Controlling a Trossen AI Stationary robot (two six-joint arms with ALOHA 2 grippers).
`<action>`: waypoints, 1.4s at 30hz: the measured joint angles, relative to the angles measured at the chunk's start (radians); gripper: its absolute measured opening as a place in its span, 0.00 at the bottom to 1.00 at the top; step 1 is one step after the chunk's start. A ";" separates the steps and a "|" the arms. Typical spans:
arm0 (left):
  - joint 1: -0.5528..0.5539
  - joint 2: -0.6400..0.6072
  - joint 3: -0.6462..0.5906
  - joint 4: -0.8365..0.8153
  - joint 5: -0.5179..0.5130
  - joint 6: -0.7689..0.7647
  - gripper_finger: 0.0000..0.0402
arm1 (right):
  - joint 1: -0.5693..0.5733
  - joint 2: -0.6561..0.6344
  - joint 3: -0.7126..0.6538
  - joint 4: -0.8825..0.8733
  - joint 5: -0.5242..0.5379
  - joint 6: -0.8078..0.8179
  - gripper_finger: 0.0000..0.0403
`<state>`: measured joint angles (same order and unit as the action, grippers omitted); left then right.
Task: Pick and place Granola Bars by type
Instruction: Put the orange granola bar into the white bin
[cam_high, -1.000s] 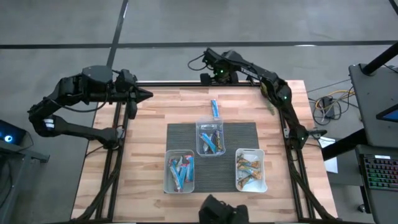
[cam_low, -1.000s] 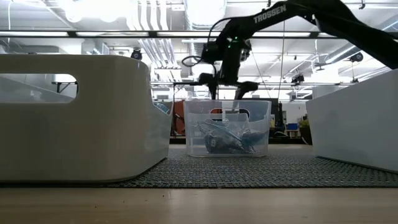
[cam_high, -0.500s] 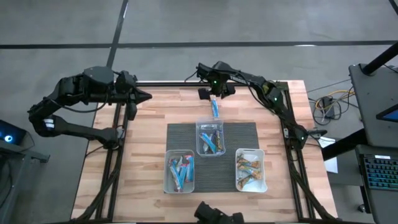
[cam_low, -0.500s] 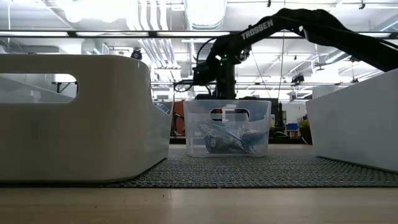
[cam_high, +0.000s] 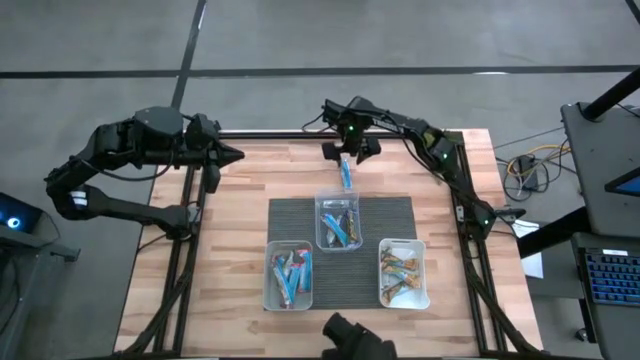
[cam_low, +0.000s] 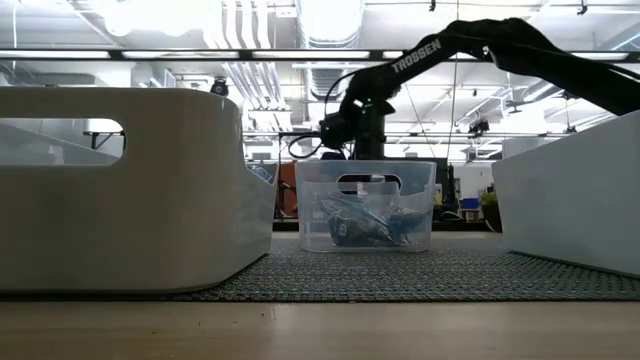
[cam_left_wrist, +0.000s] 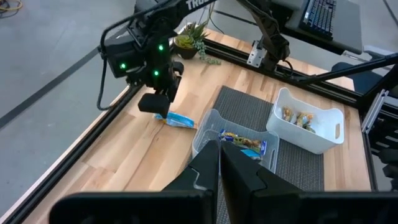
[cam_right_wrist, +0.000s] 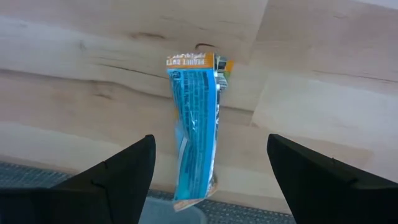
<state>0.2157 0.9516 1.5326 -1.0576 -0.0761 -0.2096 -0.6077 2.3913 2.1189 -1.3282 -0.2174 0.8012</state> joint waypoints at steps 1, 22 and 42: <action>0.000 0.000 0.000 0.000 0.000 0.000 0.00 | -0.007 0.000 0.000 0.000 -0.016 -0.001 0.74; 0.000 0.000 0.000 0.000 0.000 -0.001 0.00 | -0.034 0.000 -0.008 0.041 -0.046 0.020 0.74; 0.000 0.000 0.000 0.000 0.000 -0.003 0.00 | -0.032 -0.002 -0.050 0.103 -0.076 0.038 0.74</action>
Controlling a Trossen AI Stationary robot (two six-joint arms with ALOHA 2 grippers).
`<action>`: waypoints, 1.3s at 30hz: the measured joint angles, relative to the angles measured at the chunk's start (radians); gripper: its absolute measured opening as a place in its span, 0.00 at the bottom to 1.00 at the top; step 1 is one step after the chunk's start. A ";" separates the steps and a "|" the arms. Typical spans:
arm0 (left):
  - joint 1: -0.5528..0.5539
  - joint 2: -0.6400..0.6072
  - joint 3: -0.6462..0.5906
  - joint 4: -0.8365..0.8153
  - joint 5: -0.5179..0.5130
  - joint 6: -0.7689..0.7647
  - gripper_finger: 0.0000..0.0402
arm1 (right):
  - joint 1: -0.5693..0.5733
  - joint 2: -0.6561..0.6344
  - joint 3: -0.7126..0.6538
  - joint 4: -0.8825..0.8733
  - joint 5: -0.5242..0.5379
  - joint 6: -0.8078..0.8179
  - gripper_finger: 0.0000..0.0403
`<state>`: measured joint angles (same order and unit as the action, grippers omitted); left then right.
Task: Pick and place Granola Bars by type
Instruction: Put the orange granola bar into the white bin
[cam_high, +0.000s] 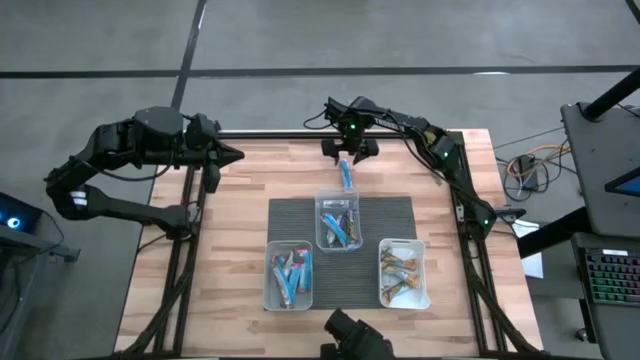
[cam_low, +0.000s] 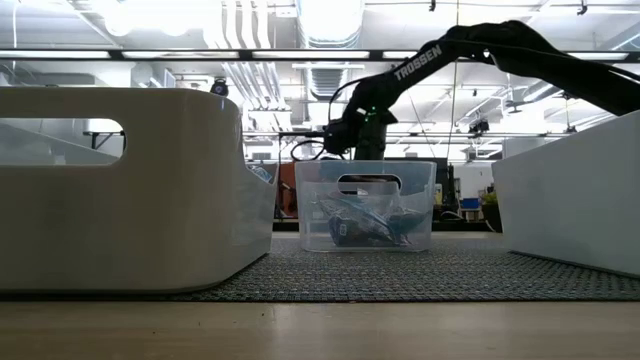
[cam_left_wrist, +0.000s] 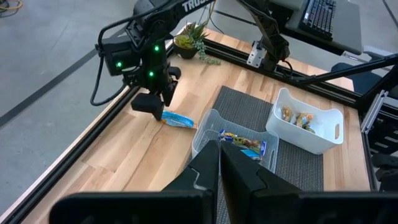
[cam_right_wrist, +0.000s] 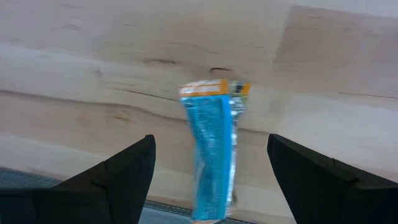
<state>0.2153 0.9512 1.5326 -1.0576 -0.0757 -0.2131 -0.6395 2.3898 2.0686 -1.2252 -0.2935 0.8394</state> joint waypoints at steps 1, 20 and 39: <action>0.000 0.000 0.000 0.000 0.000 0.000 0.00 | 0.000 0.000 -0.003 0.010 -0.008 0.001 0.74; 0.000 0.000 0.000 -0.001 0.000 -0.008 0.00 | 0.000 0.000 -0.036 0.036 -0.017 0.018 0.74; 0.000 0.000 0.000 -0.001 0.000 0.000 0.00 | 0.007 0.000 -0.076 0.055 -0.018 0.021 0.74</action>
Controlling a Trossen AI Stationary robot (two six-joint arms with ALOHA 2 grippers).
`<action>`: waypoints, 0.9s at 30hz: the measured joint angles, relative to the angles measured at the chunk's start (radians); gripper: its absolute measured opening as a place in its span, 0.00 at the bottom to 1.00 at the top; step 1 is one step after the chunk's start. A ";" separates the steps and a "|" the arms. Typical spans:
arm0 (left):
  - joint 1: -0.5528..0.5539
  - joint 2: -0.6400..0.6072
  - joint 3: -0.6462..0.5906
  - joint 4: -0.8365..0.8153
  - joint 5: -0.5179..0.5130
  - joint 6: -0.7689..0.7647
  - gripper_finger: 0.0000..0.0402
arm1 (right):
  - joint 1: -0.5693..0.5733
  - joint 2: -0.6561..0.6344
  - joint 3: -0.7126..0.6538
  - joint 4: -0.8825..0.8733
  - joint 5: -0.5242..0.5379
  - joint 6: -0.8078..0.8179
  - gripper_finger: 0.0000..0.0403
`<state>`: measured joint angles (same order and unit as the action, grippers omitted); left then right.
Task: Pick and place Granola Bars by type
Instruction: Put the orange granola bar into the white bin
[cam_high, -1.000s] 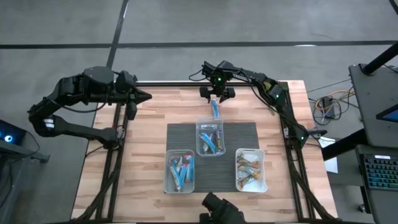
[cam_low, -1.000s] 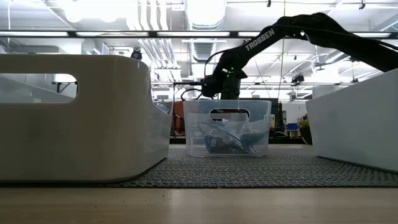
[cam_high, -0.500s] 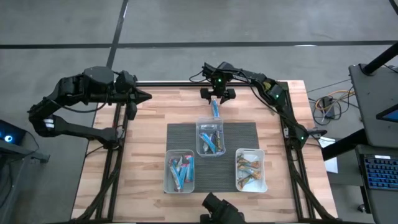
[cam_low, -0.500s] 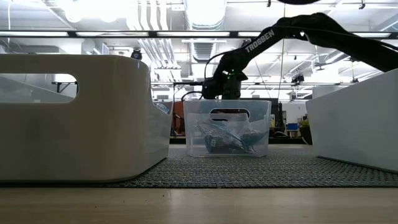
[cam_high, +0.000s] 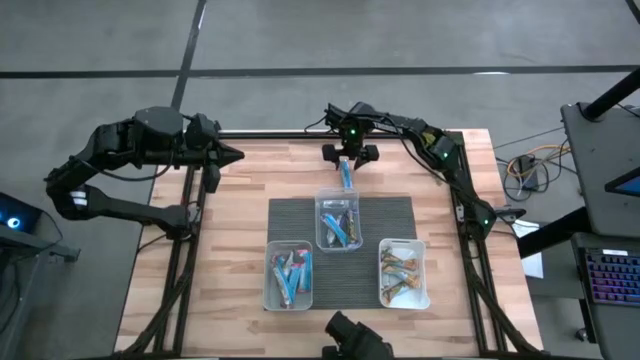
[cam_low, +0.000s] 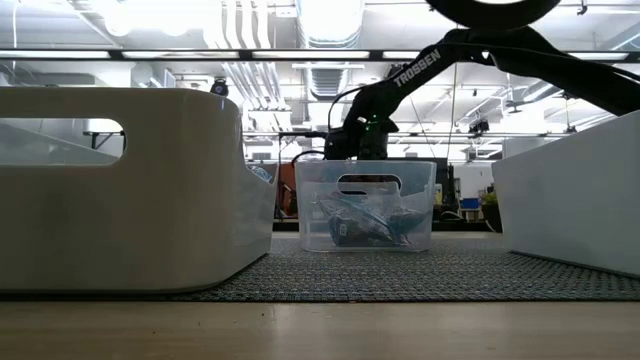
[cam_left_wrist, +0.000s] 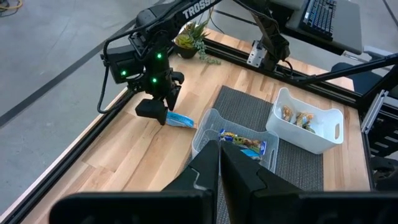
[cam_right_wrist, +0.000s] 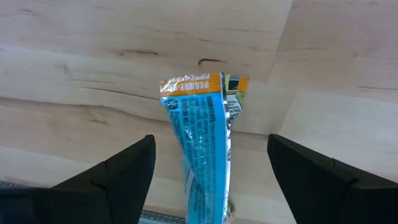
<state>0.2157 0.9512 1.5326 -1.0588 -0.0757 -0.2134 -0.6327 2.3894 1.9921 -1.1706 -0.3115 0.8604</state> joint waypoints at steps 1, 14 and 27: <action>0.000 0.000 0.000 0.000 0.000 0.000 0.00 | 0.000 0.000 -0.001 0.001 0.000 0.000 0.74; 0.000 0.000 0.000 0.000 0.000 0.000 0.00 | 0.000 0.000 -0.001 0.006 0.000 -0.004 0.74; 0.000 0.000 0.000 0.000 0.000 0.000 0.00 | 0.005 0.000 -0.018 0.004 -0.005 -0.008 0.55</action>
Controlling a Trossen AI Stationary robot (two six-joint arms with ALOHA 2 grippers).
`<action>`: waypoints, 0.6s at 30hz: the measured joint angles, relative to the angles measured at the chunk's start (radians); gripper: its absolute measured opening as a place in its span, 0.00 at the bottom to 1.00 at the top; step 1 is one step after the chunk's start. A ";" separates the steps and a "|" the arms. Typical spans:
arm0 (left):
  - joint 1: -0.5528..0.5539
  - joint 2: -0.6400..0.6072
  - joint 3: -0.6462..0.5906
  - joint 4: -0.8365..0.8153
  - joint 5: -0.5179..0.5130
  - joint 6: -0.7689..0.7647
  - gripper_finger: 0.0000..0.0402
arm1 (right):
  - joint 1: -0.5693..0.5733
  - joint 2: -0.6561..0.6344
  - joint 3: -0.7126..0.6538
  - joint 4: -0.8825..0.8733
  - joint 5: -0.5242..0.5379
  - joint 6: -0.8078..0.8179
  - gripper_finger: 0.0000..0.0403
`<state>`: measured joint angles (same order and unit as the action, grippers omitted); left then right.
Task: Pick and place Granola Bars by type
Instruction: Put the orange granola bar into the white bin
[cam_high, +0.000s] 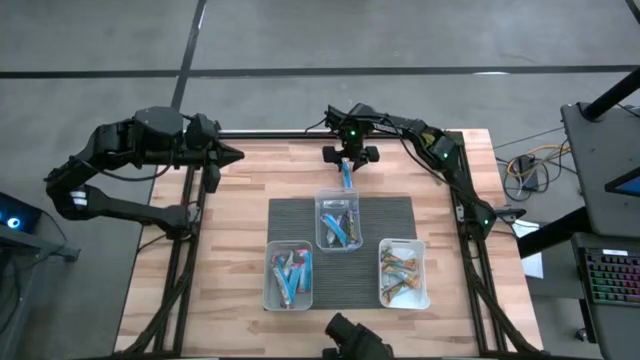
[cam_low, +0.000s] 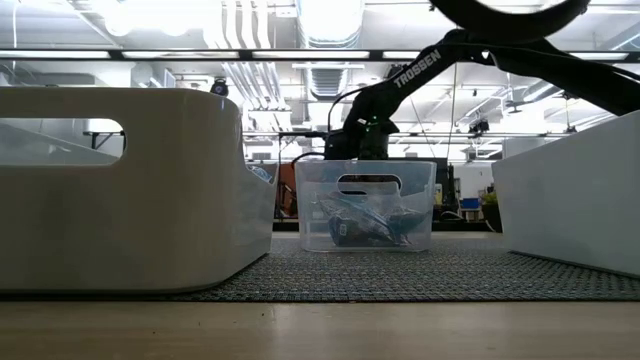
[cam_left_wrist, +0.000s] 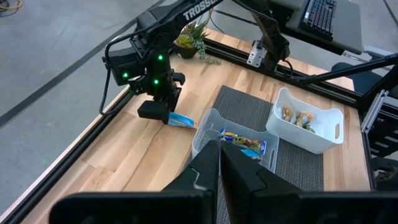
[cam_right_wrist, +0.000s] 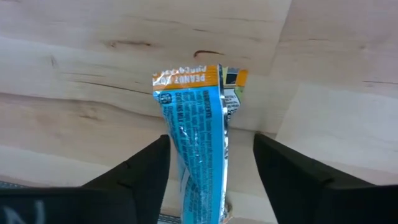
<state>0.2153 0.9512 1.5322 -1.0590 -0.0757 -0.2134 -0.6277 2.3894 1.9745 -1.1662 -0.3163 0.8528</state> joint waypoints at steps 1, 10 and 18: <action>0.000 0.000 0.000 0.000 0.000 0.000 0.00 | 0.000 0.000 -0.001 0.000 0.000 0.000 0.54; 0.000 0.000 0.000 0.000 0.000 0.000 0.00 | 0.000 0.000 -0.001 0.002 -0.002 -0.007 0.43; 0.000 0.000 0.000 0.000 0.000 0.000 0.00 | 0.000 0.000 -0.002 0.003 -0.002 -0.015 0.33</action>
<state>0.2154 0.9512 1.5319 -1.0591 -0.0758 -0.2131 -0.6277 2.3894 1.9724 -1.1633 -0.3184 0.8379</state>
